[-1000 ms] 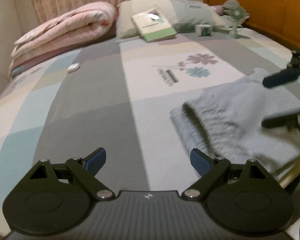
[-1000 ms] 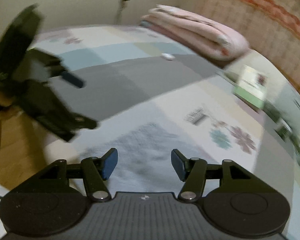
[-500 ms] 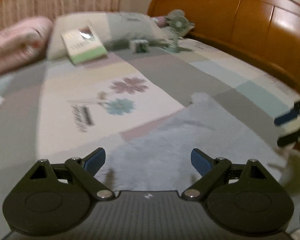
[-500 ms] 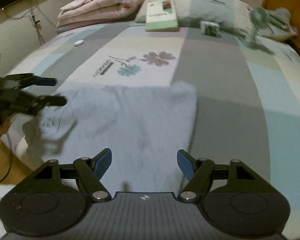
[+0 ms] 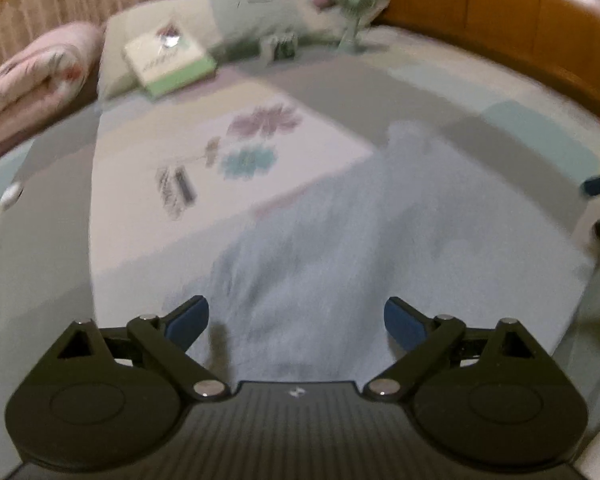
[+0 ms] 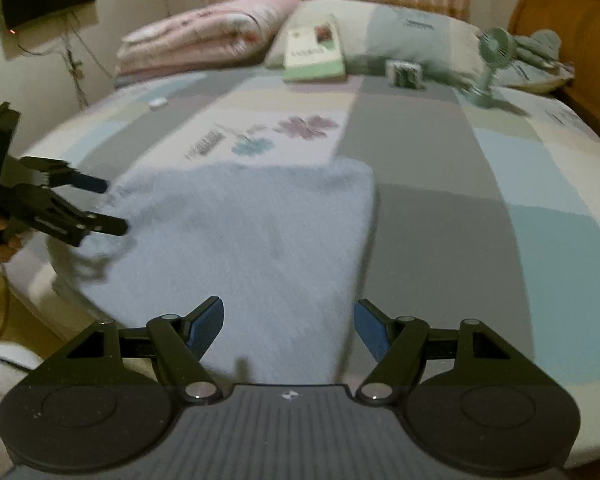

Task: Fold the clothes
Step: 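Press the folded sweatpants flat with the right gripper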

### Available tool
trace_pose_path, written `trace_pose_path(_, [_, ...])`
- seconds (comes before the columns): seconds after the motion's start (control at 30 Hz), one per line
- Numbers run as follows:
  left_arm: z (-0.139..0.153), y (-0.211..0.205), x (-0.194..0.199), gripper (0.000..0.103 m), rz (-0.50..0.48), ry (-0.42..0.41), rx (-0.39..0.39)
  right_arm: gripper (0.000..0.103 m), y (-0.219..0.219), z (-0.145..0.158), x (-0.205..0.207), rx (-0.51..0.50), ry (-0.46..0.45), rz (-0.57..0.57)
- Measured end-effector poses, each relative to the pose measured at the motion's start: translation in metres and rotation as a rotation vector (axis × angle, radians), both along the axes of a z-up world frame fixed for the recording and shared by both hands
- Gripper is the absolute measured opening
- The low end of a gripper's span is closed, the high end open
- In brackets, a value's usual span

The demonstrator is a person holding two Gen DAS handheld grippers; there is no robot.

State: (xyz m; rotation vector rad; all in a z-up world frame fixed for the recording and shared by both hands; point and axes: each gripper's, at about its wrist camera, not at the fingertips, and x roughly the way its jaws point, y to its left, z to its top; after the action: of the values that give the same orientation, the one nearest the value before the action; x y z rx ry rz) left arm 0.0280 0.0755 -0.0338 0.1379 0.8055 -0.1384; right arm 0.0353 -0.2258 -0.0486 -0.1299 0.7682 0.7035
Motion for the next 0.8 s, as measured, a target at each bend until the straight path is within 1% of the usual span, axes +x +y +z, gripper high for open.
trace_pose_path(0.1, [0.013,-0.013,0.021,0.094,-0.059,-0.041,-0.064,0.076,0.019,0.002,0.007,0.02,-0.007,0.045])
trace_pose_path(0.2, [0.014,-0.03,0.044,0.094,-0.147,-0.06,-0.153,0.076,0.035,-0.004,0.013,0.02,0.008,0.085])
trace_pose_path(0.23, [0.01,-0.035,0.051,0.094,-0.167,-0.05,-0.195,0.076,0.039,-0.008,0.015,0.014,0.017,0.094])
trace_pose_path(0.27, [0.005,-0.038,0.058,0.094,-0.18,-0.02,-0.247,0.076,0.042,-0.012,0.017,0.006,0.029,0.1])
trace_pose_path(0.3, [-0.004,-0.039,0.066,0.094,-0.183,0.03,-0.31,0.076,0.043,-0.017,0.018,-0.004,0.042,0.101])
trace_pose_path(0.33, [-0.013,-0.038,0.073,0.094,-0.175,0.075,-0.356,0.076,0.044,-0.023,0.02,-0.015,0.056,0.099])
trace_pose_path(0.4, [-0.031,-0.033,0.08,0.094,-0.096,0.122,-0.338,0.076,0.039,-0.033,0.023,-0.025,0.09,0.083])
trace_pose_path(0.43, [-0.04,-0.029,0.082,0.094,-0.058,0.14,-0.319,0.077,0.036,-0.038,0.025,-0.028,0.107,0.074])
trace_pose_path(0.47, [-0.045,-0.026,0.08,0.094,-0.035,0.134,-0.281,0.077,0.032,-0.041,0.025,-0.025,0.118,0.066])
trace_pose_path(0.57, [-0.041,-0.02,0.069,0.094,-0.053,0.118,-0.273,0.078,0.02,-0.042,0.023,-0.003,0.134,0.043])
trace_pose_path(0.63, [-0.034,-0.026,0.064,0.094,-0.049,0.108,-0.206,0.078,0.015,-0.038,0.019,-0.009,0.117,0.024])
trace_pose_path(0.7, [-0.024,-0.039,0.056,0.094,-0.056,0.078,-0.122,0.079,0.008,-0.031,0.013,-0.018,0.08,-0.007])
trace_pose_path(0.77, [-0.011,-0.056,0.043,0.094,-0.113,0.028,-0.034,0.084,-0.001,-0.023,0.006,-0.028,0.04,-0.042])
trace_pose_path(0.8, [-0.007,-0.066,0.035,0.094,-0.16,0.004,0.008,0.086,-0.005,-0.019,0.003,-0.04,0.02,-0.061])
